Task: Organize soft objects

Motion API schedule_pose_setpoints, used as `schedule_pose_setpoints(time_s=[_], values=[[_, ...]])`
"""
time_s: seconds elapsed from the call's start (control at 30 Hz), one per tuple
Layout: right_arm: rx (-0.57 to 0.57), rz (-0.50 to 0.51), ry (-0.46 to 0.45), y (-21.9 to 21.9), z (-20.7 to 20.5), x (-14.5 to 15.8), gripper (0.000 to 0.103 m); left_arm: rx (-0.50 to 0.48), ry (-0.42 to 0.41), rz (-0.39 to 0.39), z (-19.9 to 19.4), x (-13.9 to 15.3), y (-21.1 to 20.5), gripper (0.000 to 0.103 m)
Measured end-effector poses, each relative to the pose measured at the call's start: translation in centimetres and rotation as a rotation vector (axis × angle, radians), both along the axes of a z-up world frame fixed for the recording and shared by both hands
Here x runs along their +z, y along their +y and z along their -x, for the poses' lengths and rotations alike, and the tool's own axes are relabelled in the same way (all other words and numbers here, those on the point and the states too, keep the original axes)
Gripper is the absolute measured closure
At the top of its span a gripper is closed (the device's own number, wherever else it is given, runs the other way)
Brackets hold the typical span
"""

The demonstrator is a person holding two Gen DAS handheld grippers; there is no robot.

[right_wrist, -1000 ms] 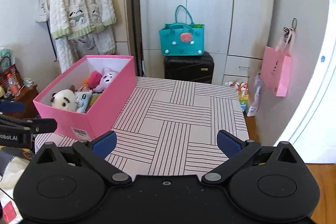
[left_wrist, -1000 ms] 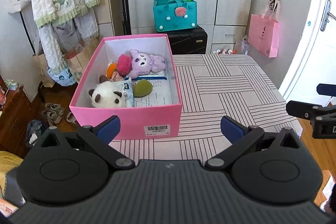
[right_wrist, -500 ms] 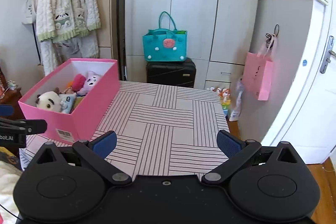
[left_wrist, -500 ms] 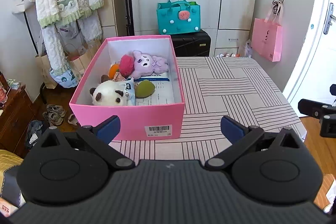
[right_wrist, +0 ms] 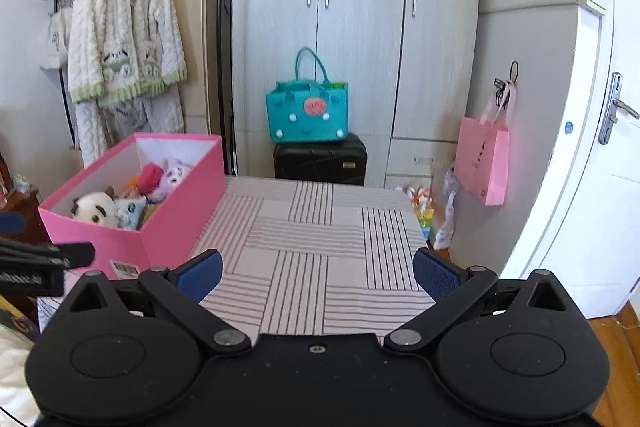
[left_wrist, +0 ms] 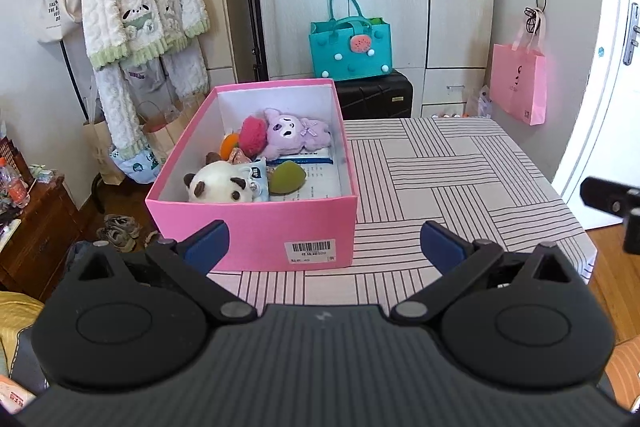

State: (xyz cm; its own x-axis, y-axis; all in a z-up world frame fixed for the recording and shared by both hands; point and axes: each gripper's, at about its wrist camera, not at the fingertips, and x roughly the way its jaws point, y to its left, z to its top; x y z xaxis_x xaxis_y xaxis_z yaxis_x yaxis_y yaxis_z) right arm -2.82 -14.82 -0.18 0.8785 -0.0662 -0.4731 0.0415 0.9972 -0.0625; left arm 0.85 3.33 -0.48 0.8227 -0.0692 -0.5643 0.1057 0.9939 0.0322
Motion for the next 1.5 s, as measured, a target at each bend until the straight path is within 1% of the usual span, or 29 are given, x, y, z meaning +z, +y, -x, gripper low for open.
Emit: schedule_pose_setpoints(time_s=[0.1,0.23,0.43,0.53,0.67,0.73,0.83,1.0,1.1,1.17,1.33,1.5], values=[[-0.003,0.008,-0.005,0.1,0.3,0.2,0.0,-0.004,0.001,-0.009,0.1,-0.1,-0.2,0.0],[-0.001,0.022,0.012,0.3,0.1,0.8,0.0,-0.033,0.019,-0.007,-0.1,0.1,-0.4,0.0],[0.032,0.03,0.032,0.2,-0.3,1.7,0.0,-0.042,0.031,-0.057,-0.1,0.9,-1.0,0.0],[0.027,0.038,0.026,0.2,-0.3,1.8,0.0,-0.041,0.024,-0.05,0.0,1.5,-0.8,0.0],[0.03,0.014,0.017,-0.1,-0.1,1.6,0.0,-0.029,0.007,-0.042,0.1,1.8,-0.6,0.0],[0.037,0.014,-0.007,0.0,0.3,1.4,0.0,-0.022,-0.006,-0.031,0.1,1.8,-0.6,0.0],[0.033,-0.005,-0.033,0.0,0.8,1.2,0.0,-0.008,-0.024,-0.034,0.3,1.6,-0.9,0.0],[0.021,0.013,-0.027,0.2,0.6,0.4,0.0,-0.006,-0.025,-0.025,0.3,1.1,-0.9,0.0],[0.02,0.001,-0.032,0.0,0.4,0.3,0.0,-0.008,-0.02,-0.024,0.2,0.8,-0.9,0.0],[0.02,0.0,-0.028,0.0,0.2,0.2,0.0,-0.02,-0.02,-0.014,0.2,0.6,-0.9,0.0],[0.018,0.015,-0.022,0.0,0.0,-0.1,0.0,-0.017,-0.014,0.005,0.1,0.2,-0.7,0.0],[0.015,0.015,-0.019,-0.1,-0.1,-0.2,0.0,-0.018,-0.006,0.001,-0.1,0.0,-0.8,0.0]])
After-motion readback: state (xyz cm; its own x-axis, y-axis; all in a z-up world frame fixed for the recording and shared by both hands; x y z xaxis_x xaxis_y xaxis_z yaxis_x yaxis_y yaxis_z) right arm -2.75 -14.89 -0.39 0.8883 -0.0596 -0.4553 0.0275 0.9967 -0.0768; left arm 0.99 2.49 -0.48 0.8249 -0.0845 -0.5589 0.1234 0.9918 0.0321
